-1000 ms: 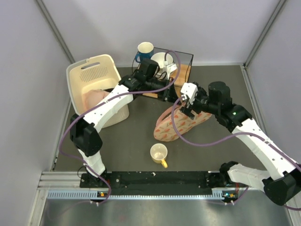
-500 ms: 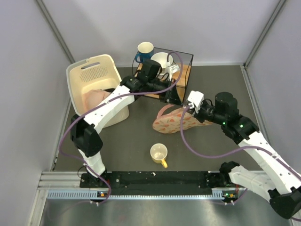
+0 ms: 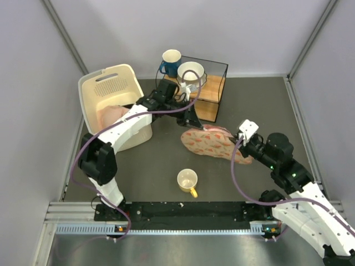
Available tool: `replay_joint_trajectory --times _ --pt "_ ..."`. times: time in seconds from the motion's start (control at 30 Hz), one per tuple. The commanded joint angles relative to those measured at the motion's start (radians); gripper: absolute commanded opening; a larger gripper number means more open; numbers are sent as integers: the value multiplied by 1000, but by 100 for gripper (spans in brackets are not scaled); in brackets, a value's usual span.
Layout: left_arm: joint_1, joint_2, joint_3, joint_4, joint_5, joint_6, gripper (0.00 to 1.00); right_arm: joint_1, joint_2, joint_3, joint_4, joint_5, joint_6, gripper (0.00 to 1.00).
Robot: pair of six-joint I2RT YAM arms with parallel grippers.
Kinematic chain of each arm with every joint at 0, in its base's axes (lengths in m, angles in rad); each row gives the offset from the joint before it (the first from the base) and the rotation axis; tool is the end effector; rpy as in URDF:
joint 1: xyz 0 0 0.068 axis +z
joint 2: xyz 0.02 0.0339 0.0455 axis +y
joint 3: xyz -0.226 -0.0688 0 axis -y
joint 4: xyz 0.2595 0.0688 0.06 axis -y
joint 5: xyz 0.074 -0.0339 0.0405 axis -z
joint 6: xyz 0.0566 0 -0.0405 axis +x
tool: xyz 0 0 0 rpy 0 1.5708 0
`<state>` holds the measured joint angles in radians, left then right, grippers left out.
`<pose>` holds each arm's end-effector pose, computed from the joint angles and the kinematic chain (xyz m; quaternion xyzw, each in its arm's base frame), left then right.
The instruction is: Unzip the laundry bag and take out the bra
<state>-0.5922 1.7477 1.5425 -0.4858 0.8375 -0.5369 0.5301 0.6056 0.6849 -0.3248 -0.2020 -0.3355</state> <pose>0.3186 -0.2650 0.2705 0.1959 0.8215 -0.5190 0.1318 0.1786 0.1178 0.2911 -0.3853 0.6860 0.1386 0.6015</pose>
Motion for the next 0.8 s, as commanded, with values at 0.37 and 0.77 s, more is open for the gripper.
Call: replay_joint_trajectory --times 0.37,0.77 --pt "212 -198 -197 43 -54 52 0 -2 -144 -100 0 225 99 0" --pt "161 -76 -30 4 -23 54 0 -2 -170 -90 -19 153 110 62"
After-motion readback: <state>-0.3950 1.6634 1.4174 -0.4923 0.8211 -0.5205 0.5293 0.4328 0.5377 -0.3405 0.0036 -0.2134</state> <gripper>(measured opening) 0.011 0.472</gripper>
